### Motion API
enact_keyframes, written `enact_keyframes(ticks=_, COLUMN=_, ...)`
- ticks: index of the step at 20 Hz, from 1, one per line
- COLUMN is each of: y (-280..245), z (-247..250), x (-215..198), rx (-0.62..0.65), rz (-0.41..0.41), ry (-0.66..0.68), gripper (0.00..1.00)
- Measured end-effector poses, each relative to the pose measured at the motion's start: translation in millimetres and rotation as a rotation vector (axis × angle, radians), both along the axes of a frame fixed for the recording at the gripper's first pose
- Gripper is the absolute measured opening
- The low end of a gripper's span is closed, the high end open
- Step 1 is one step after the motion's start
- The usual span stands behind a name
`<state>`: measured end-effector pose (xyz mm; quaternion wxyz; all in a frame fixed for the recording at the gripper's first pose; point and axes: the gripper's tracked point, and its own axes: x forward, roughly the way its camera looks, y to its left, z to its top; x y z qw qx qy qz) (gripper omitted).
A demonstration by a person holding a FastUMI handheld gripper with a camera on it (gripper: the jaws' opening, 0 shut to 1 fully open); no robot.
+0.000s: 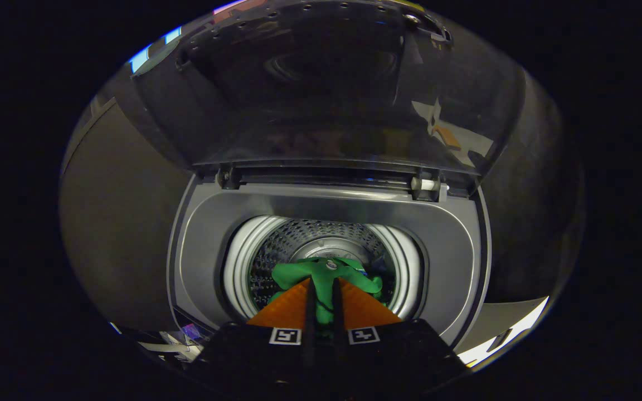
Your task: Put the clothes into the washing machine and then close the washing machine lid.
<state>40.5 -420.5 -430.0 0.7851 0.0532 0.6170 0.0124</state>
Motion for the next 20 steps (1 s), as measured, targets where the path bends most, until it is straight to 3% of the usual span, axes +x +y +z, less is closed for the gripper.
enact_keyframes(ticks=4, y=-7.7, z=8.0, x=23.0, rx=-0.033, rz=-0.001, ry=-0.081, gripper=0.21)
enact_keyframes(ticks=11, y=-9.0, z=16.2, x=33.4, rx=-0.068, rz=-0.036, ry=-0.104, gripper=0.97)
enact_keyframes(ticks=15, y=1.7, z=49.4, x=39.0, rx=-0.034, rz=-0.083, ry=-0.121, gripper=0.98)
enact_keyframes(ticks=17, y=5.8, z=89.2, x=48.2, rx=-0.021, rz=-0.058, ry=-0.172, gripper=0.98)
enact_keyframes(ticks=20, y=1.9, z=166.7, x=96.6, rx=-0.029, rz=-0.045, ry=-0.441, gripper=0.98)
